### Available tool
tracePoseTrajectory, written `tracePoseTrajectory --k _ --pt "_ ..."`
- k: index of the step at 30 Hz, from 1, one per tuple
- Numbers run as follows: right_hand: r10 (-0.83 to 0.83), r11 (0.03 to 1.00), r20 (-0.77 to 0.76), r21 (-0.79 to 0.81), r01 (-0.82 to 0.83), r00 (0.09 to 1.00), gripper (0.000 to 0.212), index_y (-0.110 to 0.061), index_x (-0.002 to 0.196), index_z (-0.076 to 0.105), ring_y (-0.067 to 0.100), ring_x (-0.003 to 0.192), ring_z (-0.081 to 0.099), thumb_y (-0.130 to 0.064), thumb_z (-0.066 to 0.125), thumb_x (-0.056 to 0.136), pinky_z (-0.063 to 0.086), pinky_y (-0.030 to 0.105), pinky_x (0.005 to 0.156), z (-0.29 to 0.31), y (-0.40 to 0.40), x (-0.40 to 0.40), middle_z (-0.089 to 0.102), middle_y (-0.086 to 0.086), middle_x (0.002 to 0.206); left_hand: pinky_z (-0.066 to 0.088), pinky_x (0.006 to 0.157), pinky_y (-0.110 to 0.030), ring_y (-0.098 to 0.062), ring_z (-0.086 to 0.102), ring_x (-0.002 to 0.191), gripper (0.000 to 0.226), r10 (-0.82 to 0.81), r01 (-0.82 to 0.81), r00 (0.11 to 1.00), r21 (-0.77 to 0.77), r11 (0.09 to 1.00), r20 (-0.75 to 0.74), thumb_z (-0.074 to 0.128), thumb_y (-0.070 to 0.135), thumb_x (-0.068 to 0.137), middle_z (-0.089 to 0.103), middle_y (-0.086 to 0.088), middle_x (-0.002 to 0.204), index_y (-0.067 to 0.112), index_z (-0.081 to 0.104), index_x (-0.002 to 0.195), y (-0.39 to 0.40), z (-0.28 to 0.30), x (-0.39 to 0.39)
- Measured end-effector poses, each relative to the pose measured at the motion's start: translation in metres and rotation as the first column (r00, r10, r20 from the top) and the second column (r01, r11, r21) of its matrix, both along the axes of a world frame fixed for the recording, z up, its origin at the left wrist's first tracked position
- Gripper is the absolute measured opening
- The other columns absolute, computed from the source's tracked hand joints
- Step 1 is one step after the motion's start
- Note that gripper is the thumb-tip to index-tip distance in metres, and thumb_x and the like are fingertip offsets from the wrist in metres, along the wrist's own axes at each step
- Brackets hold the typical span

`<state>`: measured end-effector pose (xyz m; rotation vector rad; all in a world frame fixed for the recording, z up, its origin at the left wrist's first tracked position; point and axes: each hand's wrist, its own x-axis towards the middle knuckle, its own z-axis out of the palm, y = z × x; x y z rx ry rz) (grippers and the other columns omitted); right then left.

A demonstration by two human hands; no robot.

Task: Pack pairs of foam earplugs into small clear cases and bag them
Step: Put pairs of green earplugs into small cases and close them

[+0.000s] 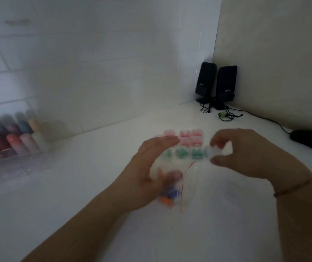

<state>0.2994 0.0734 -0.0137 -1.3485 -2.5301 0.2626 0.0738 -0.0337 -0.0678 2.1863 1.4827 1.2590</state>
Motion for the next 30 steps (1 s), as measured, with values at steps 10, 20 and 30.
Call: tracePoseTrajectory --k 10,20,30 --pt "0.552 0.810 -0.384 0.460 -0.365 0.740 0.034 -0.018 0.118 0.064 0.010 0.089 0.054 -0.040 0.054 0.093 0.043 0.024 0.081 -0.015 -0.050 -0.077 0.062 -0.009 0.104 0.058 0.072 -0.035 -0.027 0.069 0.083 0.056 -0.019 0.331 0.493 -0.168 0.928 0.870 0.068 0.054 0.079 0.071 -0.019 0.094 0.003 0.071 0.101 0.000 0.022 -0.008" --pt "0.512 0.782 -0.435 0.593 -0.193 0.740 0.016 -0.018 0.098 0.066 0.007 0.075 0.056 -0.030 0.067 0.088 0.049 0.028 0.065 -0.018 -0.047 -0.076 0.065 -0.010 0.088 0.058 0.073 -0.027 -0.030 0.071 0.097 0.057 -0.034 0.373 0.293 -0.082 0.924 0.955 0.089 0.031 0.060 0.071 -0.023 0.103 0.007 0.071 0.108 0.000 0.027 -0.009" --pt "0.439 0.895 -0.767 0.330 -0.300 0.467 0.025 -0.026 0.108 0.061 0.013 0.104 0.064 -0.012 0.066 0.087 0.050 0.029 0.088 -0.018 -0.054 -0.079 0.068 -0.010 0.107 0.055 0.089 -0.038 -0.031 0.065 0.111 0.062 -0.078 0.582 0.226 -0.071 0.810 0.971 0.073 0.051 0.077 0.063 -0.023 0.124 0.007 0.067 0.120 -0.005 0.029 -0.002"
